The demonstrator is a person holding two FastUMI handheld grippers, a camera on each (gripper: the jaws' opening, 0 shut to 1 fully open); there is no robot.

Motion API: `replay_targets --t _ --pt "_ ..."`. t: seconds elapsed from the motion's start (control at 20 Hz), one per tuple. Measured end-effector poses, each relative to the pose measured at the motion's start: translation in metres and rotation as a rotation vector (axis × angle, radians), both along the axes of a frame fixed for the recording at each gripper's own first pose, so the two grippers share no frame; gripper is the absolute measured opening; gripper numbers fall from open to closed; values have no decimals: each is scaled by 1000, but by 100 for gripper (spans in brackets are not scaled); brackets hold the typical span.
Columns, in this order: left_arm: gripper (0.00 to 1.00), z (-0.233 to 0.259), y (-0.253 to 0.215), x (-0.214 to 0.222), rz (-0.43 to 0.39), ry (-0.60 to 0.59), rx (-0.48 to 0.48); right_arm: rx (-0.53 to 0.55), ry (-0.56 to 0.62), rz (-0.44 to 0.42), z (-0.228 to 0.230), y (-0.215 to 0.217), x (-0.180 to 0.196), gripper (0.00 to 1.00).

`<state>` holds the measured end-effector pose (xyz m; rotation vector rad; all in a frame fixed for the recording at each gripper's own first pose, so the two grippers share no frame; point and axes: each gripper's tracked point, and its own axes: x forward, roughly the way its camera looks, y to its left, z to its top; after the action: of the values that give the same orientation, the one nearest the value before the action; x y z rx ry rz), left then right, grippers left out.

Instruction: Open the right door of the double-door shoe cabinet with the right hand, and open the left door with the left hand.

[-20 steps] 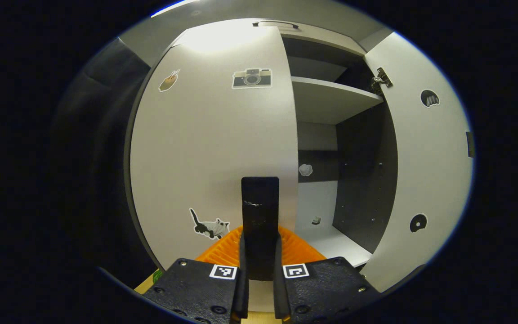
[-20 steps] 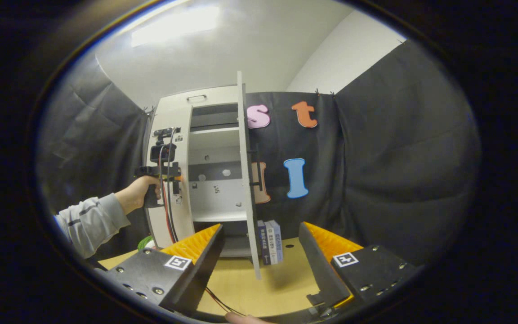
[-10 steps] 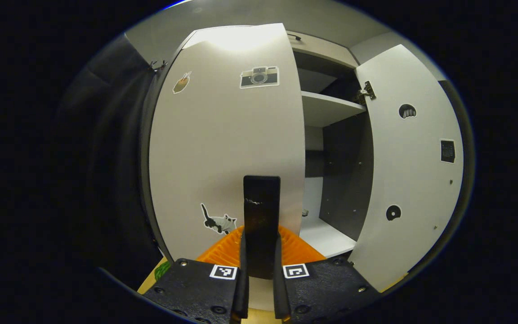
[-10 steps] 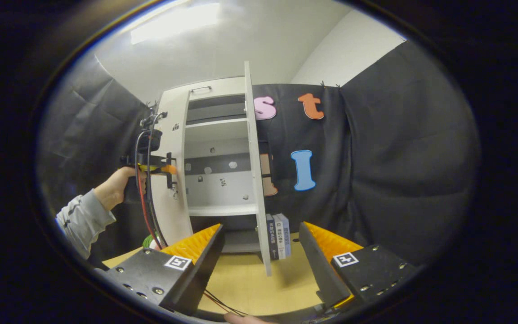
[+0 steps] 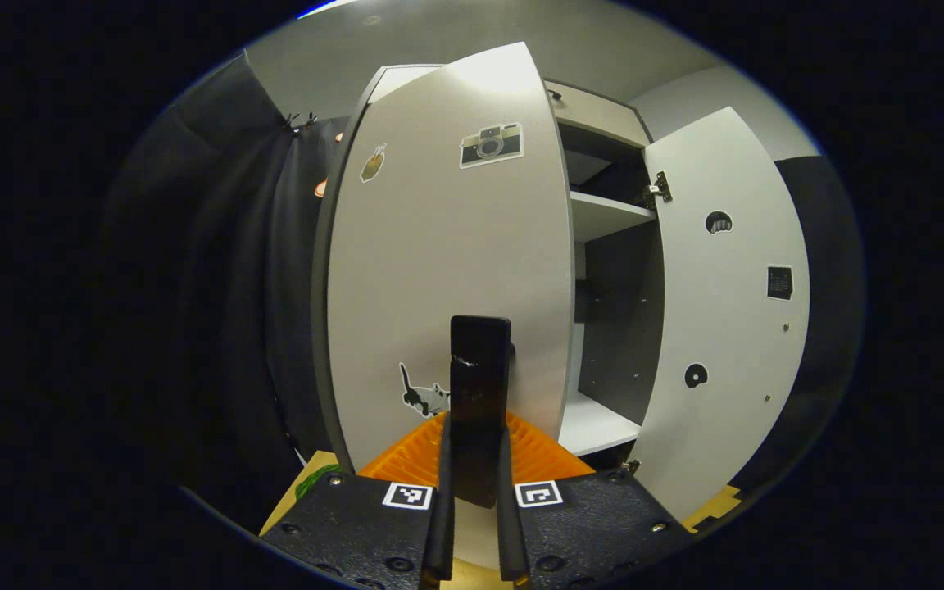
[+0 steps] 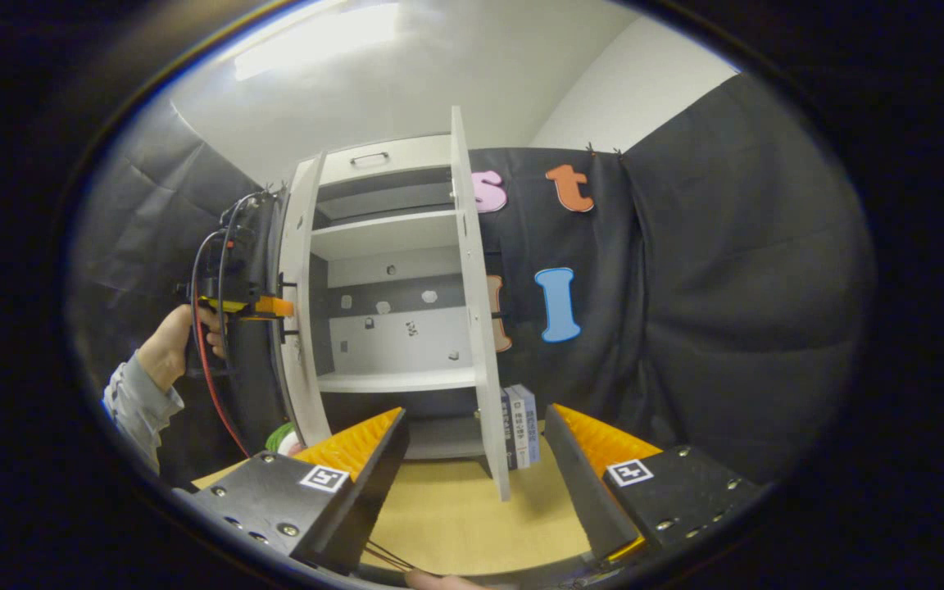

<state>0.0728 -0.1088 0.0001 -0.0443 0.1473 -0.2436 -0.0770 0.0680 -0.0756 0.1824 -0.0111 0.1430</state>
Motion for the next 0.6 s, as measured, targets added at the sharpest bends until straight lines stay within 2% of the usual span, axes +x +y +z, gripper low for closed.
replay_targets --t 0.25,0.3,0.35,0.6 --pt "22 5 36 -19 25 -16 -12 -9 -3 19 -1 17 1 98" --pt "19 5 42 -22 30 -17 -8 -6 -1 25 -1 22 1 94" --pt "20 4 47 -24 32 -18 -6 -4 1 30 -3 26 1 98" --pt "17 6 77 -32 77 -30 11 -24 14 54 -8 44 3 99"
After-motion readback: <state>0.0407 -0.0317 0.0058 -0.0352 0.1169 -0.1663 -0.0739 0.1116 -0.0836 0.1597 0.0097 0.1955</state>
